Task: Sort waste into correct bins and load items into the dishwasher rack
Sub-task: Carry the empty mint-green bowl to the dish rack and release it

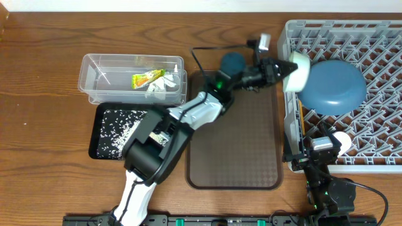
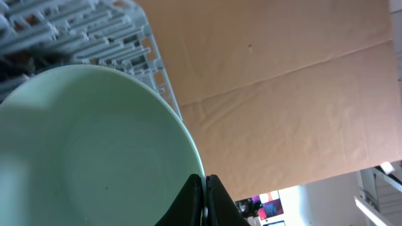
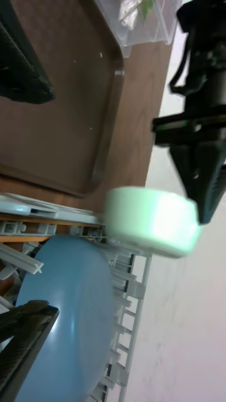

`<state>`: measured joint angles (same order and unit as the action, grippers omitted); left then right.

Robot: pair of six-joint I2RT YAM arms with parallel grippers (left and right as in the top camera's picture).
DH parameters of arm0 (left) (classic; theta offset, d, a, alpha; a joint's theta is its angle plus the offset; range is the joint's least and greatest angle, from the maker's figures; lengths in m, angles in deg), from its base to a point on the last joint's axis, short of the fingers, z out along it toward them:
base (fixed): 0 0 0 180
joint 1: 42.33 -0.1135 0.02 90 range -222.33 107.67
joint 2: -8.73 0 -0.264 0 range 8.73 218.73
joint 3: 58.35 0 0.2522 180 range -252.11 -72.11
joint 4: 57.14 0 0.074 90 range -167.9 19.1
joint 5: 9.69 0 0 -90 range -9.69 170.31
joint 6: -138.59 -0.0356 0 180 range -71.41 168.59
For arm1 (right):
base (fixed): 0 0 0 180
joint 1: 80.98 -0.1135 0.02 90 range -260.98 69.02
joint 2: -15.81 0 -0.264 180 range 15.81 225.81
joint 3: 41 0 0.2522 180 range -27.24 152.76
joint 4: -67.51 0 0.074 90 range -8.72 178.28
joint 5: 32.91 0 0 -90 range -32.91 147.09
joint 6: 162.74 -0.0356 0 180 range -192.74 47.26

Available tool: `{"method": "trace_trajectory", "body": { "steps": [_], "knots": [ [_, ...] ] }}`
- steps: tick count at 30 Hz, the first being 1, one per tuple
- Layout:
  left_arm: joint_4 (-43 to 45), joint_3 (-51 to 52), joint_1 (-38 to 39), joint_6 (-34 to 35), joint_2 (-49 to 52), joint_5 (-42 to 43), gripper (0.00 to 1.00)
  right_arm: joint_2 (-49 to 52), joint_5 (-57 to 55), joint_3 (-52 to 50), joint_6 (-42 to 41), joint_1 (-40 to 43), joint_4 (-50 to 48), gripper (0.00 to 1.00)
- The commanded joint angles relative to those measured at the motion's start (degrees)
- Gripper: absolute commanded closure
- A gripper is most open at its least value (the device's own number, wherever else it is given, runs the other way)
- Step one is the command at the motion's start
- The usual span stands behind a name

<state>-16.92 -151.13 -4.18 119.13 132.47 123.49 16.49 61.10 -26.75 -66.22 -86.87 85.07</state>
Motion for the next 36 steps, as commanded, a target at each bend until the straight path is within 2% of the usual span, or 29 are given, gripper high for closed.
{"method": "trace_trajectory", "body": {
  "steps": [1, 13, 19, 23, 28, 36],
  "knots": [
    [0.5, -1.16, 1.9, 0.04, 0.57, -2.62, 0.94, -0.37, -0.37, -0.17, 0.2, 0.63, 0.04, 0.01],
    [-2.64, -1.14, 2.6, 1.36, 0.59, -5.55, 0.94, -0.37, -0.37, -0.17, 0.2, 0.63, 0.04, 0.01],
    [-8.55, -1.14, 2.43, 1.36, 0.94, -8.37, 0.93, -0.37, -0.37, -0.17, 0.2, 0.63, 0.04, 0.01],
    [-6.64, -1.14, 2.56, 3.3, 1.42, -8.22, 0.93, -0.37, -0.37, -0.17, 0.2, 0.63, 0.04, 0.01],
    [1.99, -1.16, 2.99, 4.37, 1.42, -8.31, 0.94, -0.37, -0.37, -0.17, 0.2, 0.63, 0.04, 0.01],
    [-0.9, -1.16, 5.18, 4.76, 1.46, -9.81, 0.94, -0.37, -0.37, -0.17, 0.2, 0.63, 0.04, 0.01]
  ]
}}
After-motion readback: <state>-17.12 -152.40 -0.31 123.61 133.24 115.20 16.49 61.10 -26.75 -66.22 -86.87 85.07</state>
